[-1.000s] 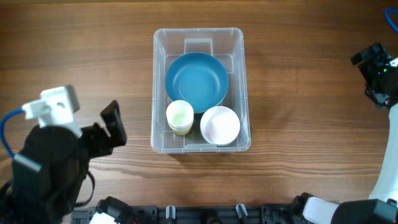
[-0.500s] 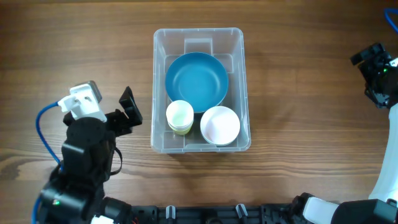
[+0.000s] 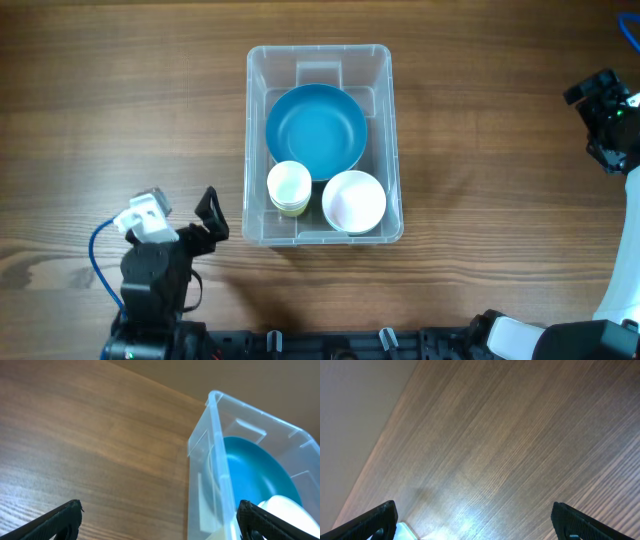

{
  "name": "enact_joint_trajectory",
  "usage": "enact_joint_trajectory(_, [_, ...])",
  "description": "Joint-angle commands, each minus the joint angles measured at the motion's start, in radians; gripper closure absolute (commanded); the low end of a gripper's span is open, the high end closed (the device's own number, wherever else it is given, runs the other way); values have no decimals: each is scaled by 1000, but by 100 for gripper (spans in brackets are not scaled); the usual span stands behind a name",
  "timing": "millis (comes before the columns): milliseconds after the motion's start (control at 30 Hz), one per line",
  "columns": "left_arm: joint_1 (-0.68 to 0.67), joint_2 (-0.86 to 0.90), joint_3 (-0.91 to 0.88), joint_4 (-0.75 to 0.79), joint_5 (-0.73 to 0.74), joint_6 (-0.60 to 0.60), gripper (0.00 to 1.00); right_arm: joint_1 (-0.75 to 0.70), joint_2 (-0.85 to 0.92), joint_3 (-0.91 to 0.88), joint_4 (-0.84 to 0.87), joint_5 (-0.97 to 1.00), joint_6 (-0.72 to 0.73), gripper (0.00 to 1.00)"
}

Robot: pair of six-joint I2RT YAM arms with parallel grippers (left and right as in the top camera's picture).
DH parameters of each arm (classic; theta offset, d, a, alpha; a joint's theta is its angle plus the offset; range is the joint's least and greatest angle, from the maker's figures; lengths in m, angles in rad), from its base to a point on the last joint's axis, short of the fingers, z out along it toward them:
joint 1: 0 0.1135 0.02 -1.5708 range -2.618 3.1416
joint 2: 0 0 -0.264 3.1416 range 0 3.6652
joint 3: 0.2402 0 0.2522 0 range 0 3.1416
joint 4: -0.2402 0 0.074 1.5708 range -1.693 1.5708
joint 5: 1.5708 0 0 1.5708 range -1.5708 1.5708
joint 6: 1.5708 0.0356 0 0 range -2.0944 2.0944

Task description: Pack container

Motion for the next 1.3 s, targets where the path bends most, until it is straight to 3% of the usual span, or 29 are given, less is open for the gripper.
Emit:
enact_joint_trajectory(0, [10, -85, -79, 2, 21, 16, 0, 2, 4, 0, 2, -5, 10, 0])
enact_joint_trajectory(433, [56, -256, -164, 2, 21, 16, 0, 1, 4, 0, 2, -5, 10, 1])
enact_joint_trajectory(1267, [56, -253, -177, -55, 21, 16, 0, 2, 2, -8, 2, -5, 10, 0])
